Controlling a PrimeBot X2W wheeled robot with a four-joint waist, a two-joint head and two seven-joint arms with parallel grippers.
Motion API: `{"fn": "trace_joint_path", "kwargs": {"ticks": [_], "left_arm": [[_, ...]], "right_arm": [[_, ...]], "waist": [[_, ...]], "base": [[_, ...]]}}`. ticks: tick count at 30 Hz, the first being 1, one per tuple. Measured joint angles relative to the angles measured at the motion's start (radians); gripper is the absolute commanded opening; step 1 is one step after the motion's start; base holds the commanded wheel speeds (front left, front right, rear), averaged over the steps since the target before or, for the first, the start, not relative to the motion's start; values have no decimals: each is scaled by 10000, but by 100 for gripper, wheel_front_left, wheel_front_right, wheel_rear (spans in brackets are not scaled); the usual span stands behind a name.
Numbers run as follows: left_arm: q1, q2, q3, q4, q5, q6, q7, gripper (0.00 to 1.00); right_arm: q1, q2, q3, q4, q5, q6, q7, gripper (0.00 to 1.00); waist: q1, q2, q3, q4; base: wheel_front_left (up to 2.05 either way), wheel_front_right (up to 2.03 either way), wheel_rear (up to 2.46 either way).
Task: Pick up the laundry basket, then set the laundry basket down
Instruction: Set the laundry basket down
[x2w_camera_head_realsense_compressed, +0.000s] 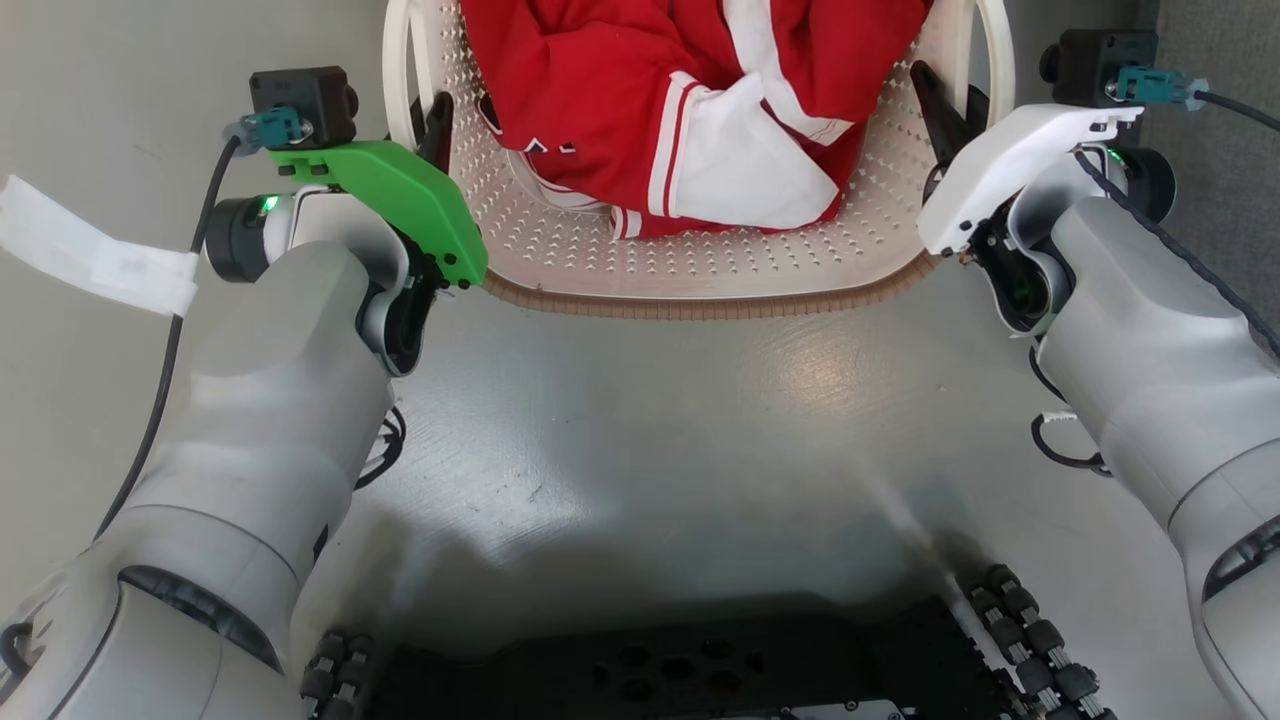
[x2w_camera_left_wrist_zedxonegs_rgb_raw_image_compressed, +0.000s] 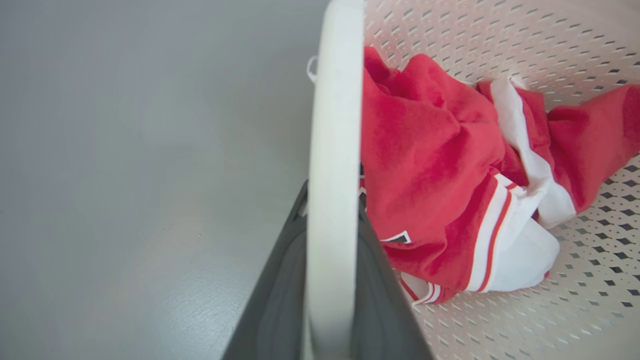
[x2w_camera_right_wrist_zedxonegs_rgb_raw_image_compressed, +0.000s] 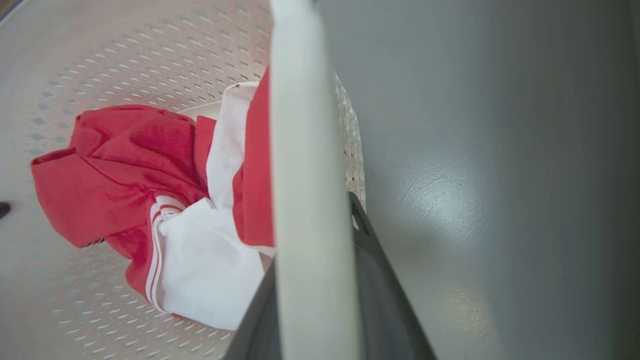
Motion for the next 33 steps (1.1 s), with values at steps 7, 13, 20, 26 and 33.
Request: {"fn": "trace_joint_path", "kwargs": {"ticks": [7, 13, 20, 26, 33], "left_arm": [[-91, 105, -44, 105, -4, 40, -84, 100], [-123, 123, -67, 115, -31, 40, -84, 100], [-123, 119, -199, 282, -104, 38, -86, 100], [-109, 123, -299, 489, -104, 27, -159, 100], [90, 125, -420, 688, -96, -119, -174, 100]], "right_arm": [[-8, 38, 17, 59, 117, 205, -96, 100], [-42, 38, 71, 205, 186, 205, -98, 100], [-114, 71, 174, 341, 215, 205, -173, 100], [-98, 194, 219, 451, 322, 205, -217, 100], [128, 295, 196, 711, 518, 205, -274, 100]], "waist": [[-1, 0, 41, -35], [-1, 0, 54, -46], [-1, 0, -34, -52], [-1, 0, -306, -71], [-1, 0, -808, -131]], "base": [[0, 0, 0], [0, 0, 0], [0, 0, 0], [0, 0, 0], [0, 0, 0]]}}
